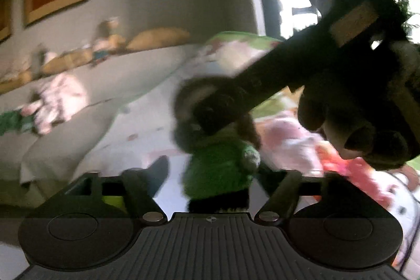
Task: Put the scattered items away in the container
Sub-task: 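Carry the crocheted doll into the pink box and open the right tool, then move the right tool back over the toys toward the orange cup, then grasp the orange plastic cup with the right tool, then grasp the white cloth with the left tool while the right tool holds the orange cup, then lower the cloth and cup into the pink box, opening both tools, then grasp the pink plush bunny with the right tool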
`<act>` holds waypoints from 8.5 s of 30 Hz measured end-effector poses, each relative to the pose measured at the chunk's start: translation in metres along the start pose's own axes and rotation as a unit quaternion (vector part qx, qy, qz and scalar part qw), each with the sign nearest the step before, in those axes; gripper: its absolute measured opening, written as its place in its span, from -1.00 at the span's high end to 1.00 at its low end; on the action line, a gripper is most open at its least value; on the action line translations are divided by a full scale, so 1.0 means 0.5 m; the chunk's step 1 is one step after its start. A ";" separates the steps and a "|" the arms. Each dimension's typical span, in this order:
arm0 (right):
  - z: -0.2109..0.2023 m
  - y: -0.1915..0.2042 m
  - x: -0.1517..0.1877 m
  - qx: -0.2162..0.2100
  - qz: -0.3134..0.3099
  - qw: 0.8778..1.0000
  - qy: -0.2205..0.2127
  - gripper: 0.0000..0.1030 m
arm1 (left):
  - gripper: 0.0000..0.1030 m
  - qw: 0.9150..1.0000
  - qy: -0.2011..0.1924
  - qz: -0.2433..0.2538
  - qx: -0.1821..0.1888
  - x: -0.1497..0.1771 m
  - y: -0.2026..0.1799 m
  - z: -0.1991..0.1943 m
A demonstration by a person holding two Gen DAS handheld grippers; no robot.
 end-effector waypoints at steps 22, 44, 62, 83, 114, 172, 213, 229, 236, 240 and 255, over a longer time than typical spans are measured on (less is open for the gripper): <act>-0.159 -0.024 0.100 -0.016 0.027 0.998 -0.061 -0.65 | -0.90 0.992 0.063 -0.084 0.072 0.123 -0.004 -0.026; -0.324 -0.163 0.542 0.153 0.097 0.980 -0.087 0.22 | -0.91 0.985 0.121 0.047 0.115 0.113 -0.316 -0.064; -0.371 -0.049 0.568 0.059 0.071 0.992 -0.083 -0.04 | -0.90 0.980 0.152 0.048 0.116 0.155 -0.316 -0.079; -0.329 0.004 0.547 0.071 0.009 0.994 -0.086 -0.07 | 0.36 0.986 0.124 -0.057 0.096 0.120 -0.235 -0.029; -0.315 -0.017 0.576 0.133 -0.016 0.989 -0.060 0.30 | -0.66 0.989 0.127 -0.037 0.072 0.126 -0.225 -0.083; -0.314 0.032 0.563 0.095 -0.026 0.994 -0.053 0.36 | 0.35 0.986 0.142 0.006 0.084 0.164 -0.264 -0.145; -0.192 -0.284 0.197 0.150 0.170 0.968 -0.110 0.05 | -0.78 0.996 0.033 -0.022 0.079 0.009 -0.171 -0.017; -0.078 -0.314 0.160 0.166 0.176 0.967 -0.080 -0.31 | -0.86 0.988 0.107 -0.036 0.105 0.102 -0.216 -0.035; -0.267 -0.259 0.215 0.144 0.166 0.965 -0.145 -0.28 | -0.87 0.986 0.115 -0.036 0.115 0.111 -0.208 -0.052; -0.352 -0.209 0.251 0.142 0.146 0.965 -0.168 -0.28 | -0.87 0.983 0.125 -0.039 0.129 0.119 -0.228 -0.052; -0.391 -0.162 0.414 0.029 0.233 0.971 -0.037 -0.28 | -0.89 0.978 0.107 0.091 0.158 0.090 -0.343 -0.172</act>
Point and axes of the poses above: each gripper's, at about its wrist camera, not at the fingertips, and z roughly the way its jaws point, y to its left, x to its underside, the point moved 1 cm from there along z, roughly the way its jaws point, and after that the axes turned 7 degrees about z, right-handed, at the moved point
